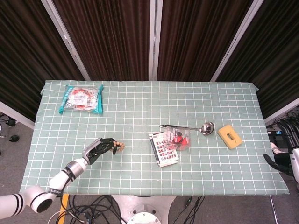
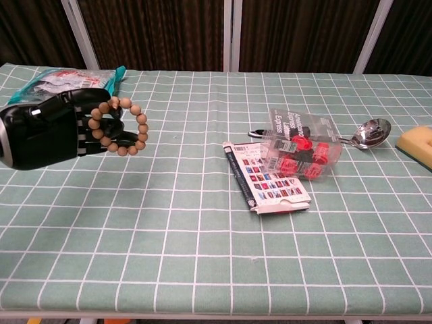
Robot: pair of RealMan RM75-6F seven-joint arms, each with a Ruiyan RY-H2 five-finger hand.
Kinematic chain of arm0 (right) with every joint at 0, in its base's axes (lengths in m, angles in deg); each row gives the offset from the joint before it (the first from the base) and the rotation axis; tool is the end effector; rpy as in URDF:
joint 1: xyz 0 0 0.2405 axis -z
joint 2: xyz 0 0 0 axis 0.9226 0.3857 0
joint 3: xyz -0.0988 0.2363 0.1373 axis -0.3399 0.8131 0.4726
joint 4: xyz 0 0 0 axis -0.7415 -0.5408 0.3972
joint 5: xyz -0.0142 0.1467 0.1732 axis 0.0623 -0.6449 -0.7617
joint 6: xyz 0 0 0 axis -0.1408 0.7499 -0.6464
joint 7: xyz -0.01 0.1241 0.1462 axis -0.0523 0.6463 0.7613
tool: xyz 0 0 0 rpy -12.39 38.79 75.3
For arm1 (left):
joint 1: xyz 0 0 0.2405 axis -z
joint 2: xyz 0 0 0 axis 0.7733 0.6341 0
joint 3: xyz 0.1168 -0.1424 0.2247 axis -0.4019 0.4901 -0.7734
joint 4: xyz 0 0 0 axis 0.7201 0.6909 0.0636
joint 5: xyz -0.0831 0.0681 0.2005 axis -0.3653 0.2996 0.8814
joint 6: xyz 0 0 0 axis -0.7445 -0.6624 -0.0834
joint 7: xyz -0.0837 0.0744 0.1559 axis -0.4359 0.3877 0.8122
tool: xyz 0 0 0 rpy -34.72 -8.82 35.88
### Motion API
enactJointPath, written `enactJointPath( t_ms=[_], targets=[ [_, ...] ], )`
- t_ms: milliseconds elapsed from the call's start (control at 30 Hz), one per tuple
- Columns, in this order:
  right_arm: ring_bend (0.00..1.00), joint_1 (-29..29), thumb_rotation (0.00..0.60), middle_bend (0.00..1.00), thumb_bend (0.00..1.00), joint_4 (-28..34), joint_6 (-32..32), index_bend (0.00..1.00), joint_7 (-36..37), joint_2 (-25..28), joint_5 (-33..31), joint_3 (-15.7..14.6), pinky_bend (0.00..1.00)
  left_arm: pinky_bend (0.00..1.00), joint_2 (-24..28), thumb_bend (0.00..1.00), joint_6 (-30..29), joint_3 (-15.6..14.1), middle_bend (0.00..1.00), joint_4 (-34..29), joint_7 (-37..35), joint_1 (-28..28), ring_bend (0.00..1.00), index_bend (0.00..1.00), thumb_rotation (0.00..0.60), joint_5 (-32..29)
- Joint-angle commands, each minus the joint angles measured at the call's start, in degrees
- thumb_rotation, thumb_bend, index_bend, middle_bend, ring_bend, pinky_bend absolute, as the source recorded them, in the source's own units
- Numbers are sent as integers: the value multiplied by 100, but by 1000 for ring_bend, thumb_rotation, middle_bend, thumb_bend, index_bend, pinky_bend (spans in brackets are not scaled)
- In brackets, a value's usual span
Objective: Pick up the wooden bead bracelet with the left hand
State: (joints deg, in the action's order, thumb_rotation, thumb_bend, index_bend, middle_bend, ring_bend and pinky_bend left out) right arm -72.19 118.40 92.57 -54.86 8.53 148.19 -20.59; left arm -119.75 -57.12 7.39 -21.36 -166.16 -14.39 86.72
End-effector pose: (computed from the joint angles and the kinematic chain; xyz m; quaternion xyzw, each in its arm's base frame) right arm -0.3140 -0.2414 0.2470 0.5783 -0.3313 0.4980 0.5548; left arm -0.2046 0.3426 -0.0496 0.3247 0.8337 0.4465 0.0066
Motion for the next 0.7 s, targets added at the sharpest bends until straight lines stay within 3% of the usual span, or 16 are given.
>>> enactJointPath(
  t_ms=[33, 200, 700],
  targets=[
    [0, -24, 600, 50, 101, 57, -28, 0, -12, 49, -13, 22, 0, 61, -136, 411, -10, 145, 667, -53, 618, -103, 310, 577, 376, -460],
    [0, -38, 600, 50, 101, 75, -66, 0, -41, 48, -23, 17, 0, 63, -195, 411, 25, 254, 721, -109, 1003, -174, 360, 629, 418, -759],
    [0, -43, 600, 52, 101, 11, -115, 0, -48, -37, -49, -8, 0, 68, -281, 452, 141, 500, 768, -166, 1509, -328, 402, 680, 416, -1001]
  ],
)
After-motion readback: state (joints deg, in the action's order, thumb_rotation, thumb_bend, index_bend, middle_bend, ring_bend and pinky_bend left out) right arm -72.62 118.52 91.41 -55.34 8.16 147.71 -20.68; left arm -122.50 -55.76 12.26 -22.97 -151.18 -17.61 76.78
